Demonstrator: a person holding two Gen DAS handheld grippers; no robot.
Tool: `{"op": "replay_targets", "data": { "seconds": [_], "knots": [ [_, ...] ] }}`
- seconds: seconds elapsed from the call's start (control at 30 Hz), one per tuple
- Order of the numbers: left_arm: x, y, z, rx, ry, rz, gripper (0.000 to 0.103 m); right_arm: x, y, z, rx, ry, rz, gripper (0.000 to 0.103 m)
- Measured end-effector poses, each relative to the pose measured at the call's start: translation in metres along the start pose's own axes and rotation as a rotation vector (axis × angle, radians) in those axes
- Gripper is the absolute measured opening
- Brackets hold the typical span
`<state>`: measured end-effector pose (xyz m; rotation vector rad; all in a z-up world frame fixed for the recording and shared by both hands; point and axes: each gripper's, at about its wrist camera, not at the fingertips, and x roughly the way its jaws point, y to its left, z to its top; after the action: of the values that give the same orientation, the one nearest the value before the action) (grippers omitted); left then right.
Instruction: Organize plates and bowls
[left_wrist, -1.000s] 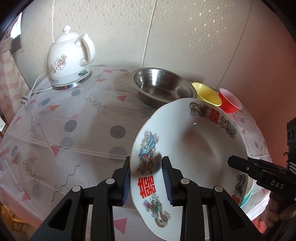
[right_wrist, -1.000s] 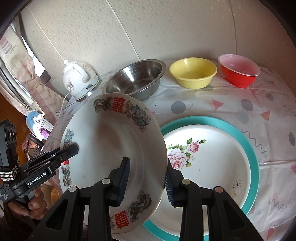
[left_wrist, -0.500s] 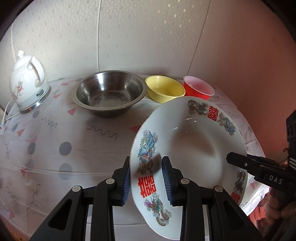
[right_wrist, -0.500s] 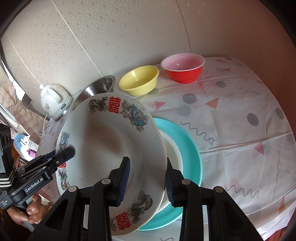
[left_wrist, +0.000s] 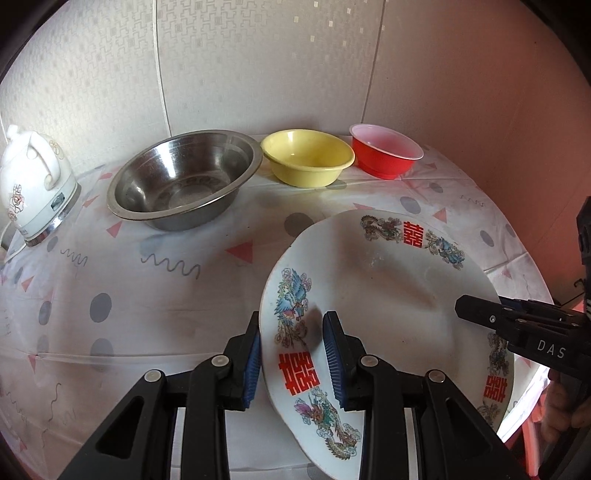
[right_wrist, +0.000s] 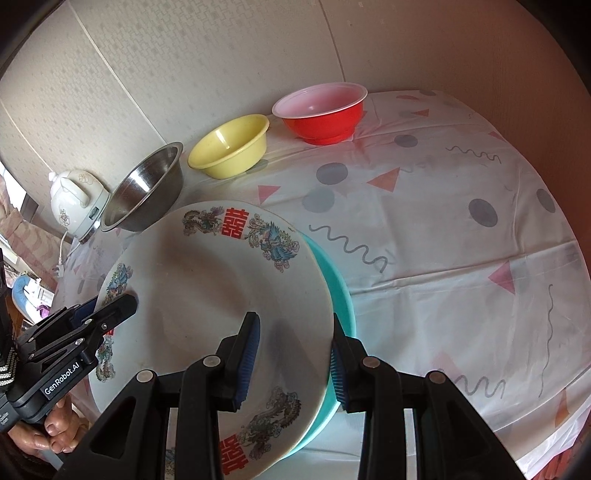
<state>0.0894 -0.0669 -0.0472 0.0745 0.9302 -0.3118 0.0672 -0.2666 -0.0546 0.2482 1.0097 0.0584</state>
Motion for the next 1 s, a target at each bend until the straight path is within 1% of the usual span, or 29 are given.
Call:
{"op": "replay_targets", "data": {
  "seconds": [0.3, 0.5, 0.67, 0.77, 0.9, 1.0],
  "knots": [
    [0.0, -0.009, -0.004, 0.051, -0.045, 0.064, 0.033, 0.002, 0.003, -0.003, -0.035, -0.017, -0.028, 0.036],
    [-0.003, -0.013, -0.008, 0.07, -0.077, 0.104, 0.033, 0.003, 0.003, -0.003, -0.029, -0.024, -0.029, 0.036],
    [-0.005, -0.011, -0.008, 0.059, -0.084, 0.105, 0.033, 0.004, 0.003, -0.003, -0.026, -0.025, -0.031, 0.036],
    [-0.011, -0.01, -0.01, 0.064, -0.104, 0.123, 0.033, 0.004, 0.003, -0.003, -0.019, -0.024, -0.031, 0.036],
    [-0.021, -0.001, -0.01, 0.028, -0.122, 0.141, 0.033, 0.005, 0.003, -0.005, -0.012, -0.022, -0.033, 0.036],
    [-0.031, 0.004, -0.008, 0.009, -0.149, 0.169, 0.033, 0.005, 0.003, -0.006, -0.007, -0.022, -0.034, 0.036]
  ]
}}
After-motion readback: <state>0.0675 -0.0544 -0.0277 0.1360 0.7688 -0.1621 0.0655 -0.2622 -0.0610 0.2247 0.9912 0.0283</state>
